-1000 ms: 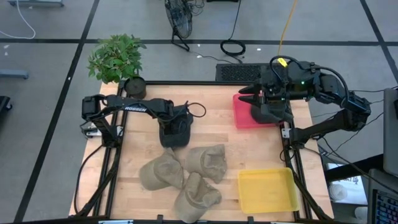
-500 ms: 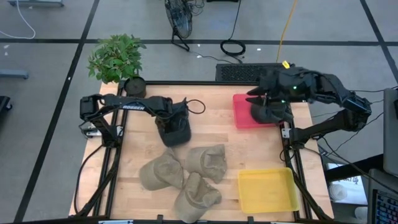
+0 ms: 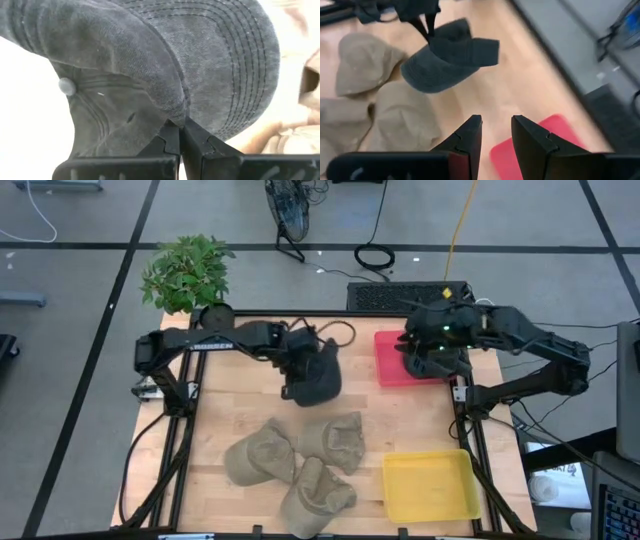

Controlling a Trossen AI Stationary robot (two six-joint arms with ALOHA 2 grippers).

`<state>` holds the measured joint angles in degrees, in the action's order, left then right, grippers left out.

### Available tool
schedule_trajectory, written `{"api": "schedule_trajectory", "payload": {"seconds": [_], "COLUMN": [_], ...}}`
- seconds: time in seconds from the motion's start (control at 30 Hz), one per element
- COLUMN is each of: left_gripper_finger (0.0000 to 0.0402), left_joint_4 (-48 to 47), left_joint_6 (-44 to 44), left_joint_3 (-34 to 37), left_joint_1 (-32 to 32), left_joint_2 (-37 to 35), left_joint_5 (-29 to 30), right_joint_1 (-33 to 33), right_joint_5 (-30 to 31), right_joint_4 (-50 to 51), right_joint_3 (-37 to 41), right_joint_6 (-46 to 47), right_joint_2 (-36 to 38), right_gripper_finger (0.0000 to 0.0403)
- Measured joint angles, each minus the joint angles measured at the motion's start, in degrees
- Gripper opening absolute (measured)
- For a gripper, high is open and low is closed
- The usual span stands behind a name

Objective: Pick & Place hat
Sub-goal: Put the black cap into the red bin

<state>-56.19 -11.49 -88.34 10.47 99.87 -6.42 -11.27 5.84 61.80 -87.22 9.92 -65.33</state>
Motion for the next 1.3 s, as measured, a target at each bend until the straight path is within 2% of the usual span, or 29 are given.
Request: {"api": "schedule_trajectory", "payload": {"seconds": [0.27,0.43,0.63,0.77,1.0,1.3], "left_gripper_finger": [0.0002,0.0002,0.0002,0.0002,0.0002,0.0002], "left_joint_4": [-11.47,-10.25,-11.82,-11.55,-11.59,-11.05], "left_joint_6": [-11.73,-11.69,-11.43,-10.93,-11.58,-11.78], "left_joint_3": [-12.53,-17.89,-24.48,-25.85,-25.87,-25.87], "left_joint_1": [-3.65,-3.63,-3.64,-4.27,-5.36,-5.58], "left_joint_2": [11.78,11.70,11.70,11.65,12.14,12.18], "left_joint_5": [6.29,6.19,4.71,3.56,1.70,1.52], "right_joint_1": [-2.11,-3.43,-3.41,-3.37,-3.34,-1.25], "right_joint_5": [-3.57,-16.23,-16.70,-18.17,-21.45,-22.66], "right_joint_4": [-9.75,-18.85,-30.66,-37.62,-42.01,-46.09], "right_joint_3": [12.48,19.19,25.11,25.86,25.90,25.90], "right_joint_6": [0.80,1.39,1.54,1.81,1.37,1.23], "right_joint_2": [3.72,4.71,4.68,3.96,0.98,-0.93], "right_gripper_finger": [0.0096,0.0105,0.0128,0.0144,0.0169,0.0174]}}
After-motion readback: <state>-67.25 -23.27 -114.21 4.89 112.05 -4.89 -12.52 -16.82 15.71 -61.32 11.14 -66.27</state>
